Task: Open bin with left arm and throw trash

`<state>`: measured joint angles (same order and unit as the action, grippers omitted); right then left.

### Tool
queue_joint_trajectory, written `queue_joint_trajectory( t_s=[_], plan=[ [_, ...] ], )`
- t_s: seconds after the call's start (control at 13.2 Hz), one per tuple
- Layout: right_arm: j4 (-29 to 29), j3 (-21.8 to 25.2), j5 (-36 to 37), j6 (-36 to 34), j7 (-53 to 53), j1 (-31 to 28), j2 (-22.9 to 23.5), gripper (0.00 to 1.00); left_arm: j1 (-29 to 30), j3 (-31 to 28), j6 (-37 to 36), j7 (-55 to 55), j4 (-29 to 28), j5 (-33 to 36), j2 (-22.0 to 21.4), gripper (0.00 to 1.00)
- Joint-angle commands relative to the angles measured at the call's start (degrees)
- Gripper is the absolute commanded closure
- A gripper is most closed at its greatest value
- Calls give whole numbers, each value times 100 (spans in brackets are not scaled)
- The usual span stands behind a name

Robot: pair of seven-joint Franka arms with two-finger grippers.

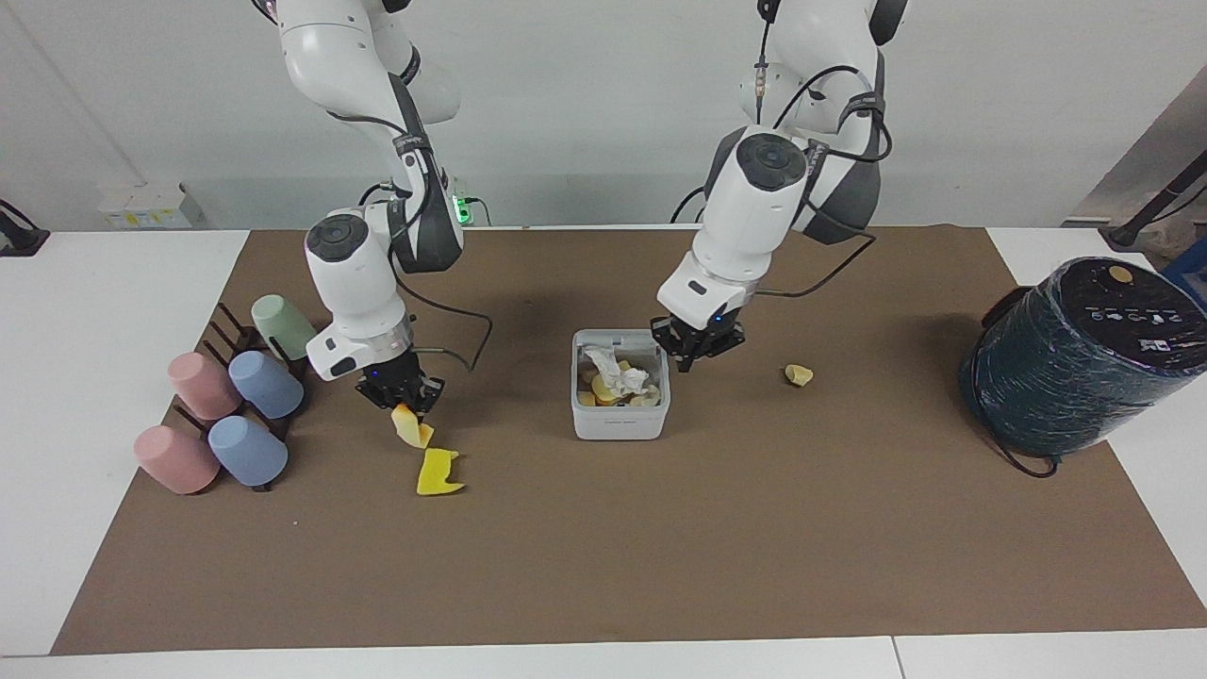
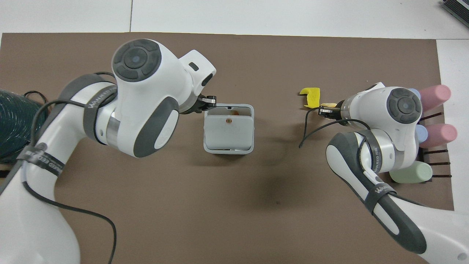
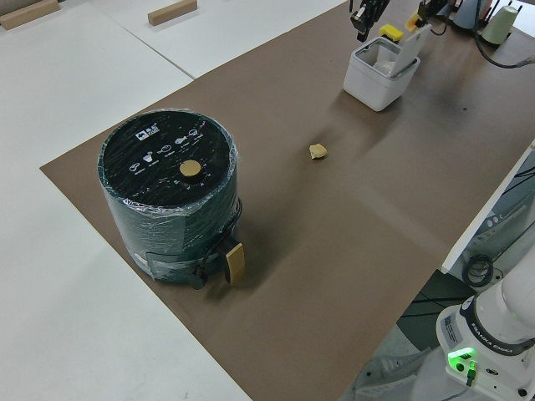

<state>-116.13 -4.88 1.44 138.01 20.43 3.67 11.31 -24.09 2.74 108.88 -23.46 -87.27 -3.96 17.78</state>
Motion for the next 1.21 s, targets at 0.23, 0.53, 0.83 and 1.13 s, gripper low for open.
queue_joint_trajectory(
  t_s=[0.23, 0.53, 0.83, 1.13],
  plan=[
    [1170, -84, -134, -978, 1364, 966, 29, 100, 869, 33, 1113, 711, -2193, 106, -836, 36],
    [1645, -84, -539, -873, 2122, 1881, 265, 100, 1440, 33, 1873, 1298, -3190, 106, -1162, 11],
    [1971, -84, -469, -654, 2185, 2252, 679, 29, 1714, 33, 2960, 1590, -3937, 106, -1110, 11],
    [1989, -75, -451, -697, 2185, 2349, 706, 0, 1706, 33, 3148, 1511, -4105, 106, -987, 27]
  ],
)
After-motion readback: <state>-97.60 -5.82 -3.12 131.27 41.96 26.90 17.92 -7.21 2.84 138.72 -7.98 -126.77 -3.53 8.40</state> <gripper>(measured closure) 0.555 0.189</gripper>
